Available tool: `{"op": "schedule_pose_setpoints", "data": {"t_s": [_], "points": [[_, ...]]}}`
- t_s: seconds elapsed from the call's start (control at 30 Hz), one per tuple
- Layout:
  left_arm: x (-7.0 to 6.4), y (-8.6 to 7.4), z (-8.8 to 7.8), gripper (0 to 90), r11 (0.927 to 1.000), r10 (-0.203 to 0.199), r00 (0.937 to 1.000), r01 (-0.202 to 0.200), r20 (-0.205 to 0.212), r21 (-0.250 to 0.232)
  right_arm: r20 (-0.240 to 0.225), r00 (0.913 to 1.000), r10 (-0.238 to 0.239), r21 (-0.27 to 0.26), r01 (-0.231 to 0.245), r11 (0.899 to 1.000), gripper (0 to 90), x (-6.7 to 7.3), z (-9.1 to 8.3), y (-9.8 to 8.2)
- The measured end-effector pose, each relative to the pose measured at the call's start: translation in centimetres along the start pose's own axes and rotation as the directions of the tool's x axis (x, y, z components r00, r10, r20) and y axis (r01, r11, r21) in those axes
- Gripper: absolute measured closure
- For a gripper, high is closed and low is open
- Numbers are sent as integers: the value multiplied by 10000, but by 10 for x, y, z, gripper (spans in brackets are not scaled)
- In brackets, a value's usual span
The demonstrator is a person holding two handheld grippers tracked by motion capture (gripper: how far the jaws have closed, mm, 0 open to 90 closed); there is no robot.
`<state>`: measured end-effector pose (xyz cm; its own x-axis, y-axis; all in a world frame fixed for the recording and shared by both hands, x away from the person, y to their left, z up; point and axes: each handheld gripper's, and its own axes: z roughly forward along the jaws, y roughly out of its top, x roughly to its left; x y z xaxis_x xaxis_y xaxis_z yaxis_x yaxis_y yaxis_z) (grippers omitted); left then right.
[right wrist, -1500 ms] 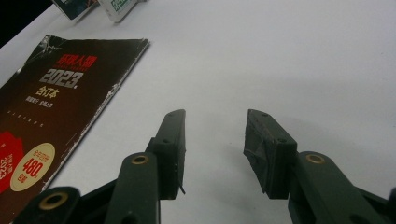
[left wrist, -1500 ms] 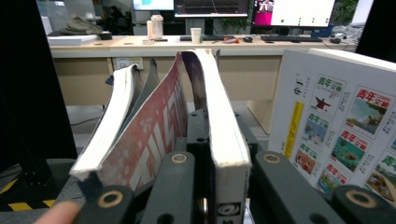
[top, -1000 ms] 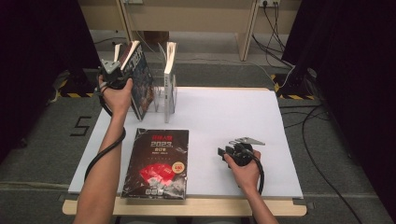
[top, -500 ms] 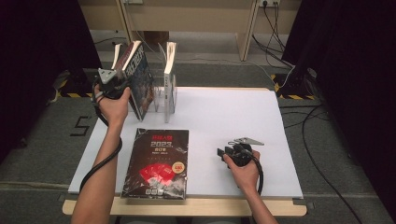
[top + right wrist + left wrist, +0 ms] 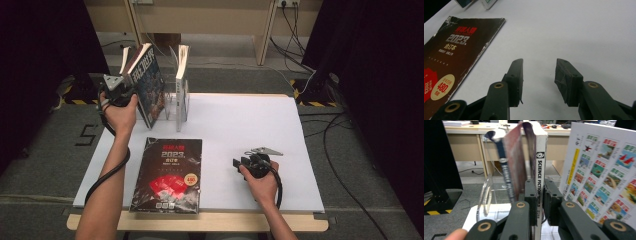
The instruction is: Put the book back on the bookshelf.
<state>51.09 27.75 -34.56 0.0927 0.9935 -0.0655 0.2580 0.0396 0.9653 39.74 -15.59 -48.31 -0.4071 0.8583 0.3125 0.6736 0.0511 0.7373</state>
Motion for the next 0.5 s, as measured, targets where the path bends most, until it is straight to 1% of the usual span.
{"op": "schedule_pose_setpoints", "data": {"t_s": [0.1,0.13,0.23,0.3,0.5], "points": [[1,0,-1,819,10000,41,10000,-41,11,42,2,10000,-22,6,22,10000,584,0,0,0],[1,-1,-2,818,10000,27,10000,-27,-6,24,7,10000,47,19,-47,10000,584,1,0,0],[2,-3,-3,815,10000,-37,10000,37,-84,-22,-26,10000,31,20,-31,10000,584,2,0,0],[3,-3,-4,810,10000,-5,9998,5,-174,-14,15,10000,18,4,-18,10000,584,1,0,0],[3,-4,-5,800,9999,106,9997,-106,-202,12,-8,10000,49,32,-49,10000,584,1,0,0]]}}
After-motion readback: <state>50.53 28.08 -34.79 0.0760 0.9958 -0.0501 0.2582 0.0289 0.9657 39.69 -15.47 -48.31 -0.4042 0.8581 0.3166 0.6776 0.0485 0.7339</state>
